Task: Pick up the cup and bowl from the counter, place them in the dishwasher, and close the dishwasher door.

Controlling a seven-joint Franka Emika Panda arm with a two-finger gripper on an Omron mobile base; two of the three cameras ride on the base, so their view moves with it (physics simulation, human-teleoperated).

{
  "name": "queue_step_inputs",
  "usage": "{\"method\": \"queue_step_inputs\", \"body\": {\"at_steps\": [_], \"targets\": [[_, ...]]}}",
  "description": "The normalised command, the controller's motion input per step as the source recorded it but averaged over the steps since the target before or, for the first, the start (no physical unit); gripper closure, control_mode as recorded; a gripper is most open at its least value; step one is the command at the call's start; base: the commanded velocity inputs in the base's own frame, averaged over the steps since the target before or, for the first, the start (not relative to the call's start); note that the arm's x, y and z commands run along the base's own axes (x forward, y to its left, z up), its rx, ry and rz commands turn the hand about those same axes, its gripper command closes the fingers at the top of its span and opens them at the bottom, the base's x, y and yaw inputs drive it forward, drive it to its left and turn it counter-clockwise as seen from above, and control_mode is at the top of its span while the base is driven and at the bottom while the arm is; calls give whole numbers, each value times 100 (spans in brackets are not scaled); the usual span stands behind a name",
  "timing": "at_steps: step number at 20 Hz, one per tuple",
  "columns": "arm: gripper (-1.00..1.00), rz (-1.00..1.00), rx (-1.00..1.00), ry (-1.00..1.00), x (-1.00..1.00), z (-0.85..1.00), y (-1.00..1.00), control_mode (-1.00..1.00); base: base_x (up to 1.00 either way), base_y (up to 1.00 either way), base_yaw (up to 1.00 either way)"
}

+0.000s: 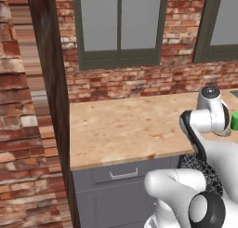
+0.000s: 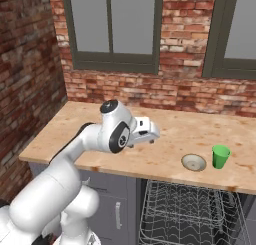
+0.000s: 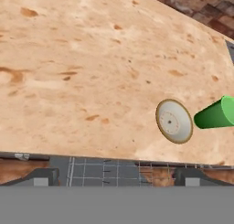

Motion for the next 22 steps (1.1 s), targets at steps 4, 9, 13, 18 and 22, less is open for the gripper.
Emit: {"method": "queue_step_inputs", "body": {"at_steps": [4, 9, 13, 18, 22], "targets": [[-100, 0, -2, -1, 6, 0, -46, -100, 0, 0, 0], [-100, 0, 0, 0, 1, 1, -42, -100, 0, 0, 0], [-100, 0, 3, 0, 0, 6, -38, -100, 0, 0, 0], [-100, 0, 3, 0, 0, 7, -37, -100, 0, 0, 0], [-100, 0, 0, 0, 10, 0, -45, -100, 0, 0, 0]]}}
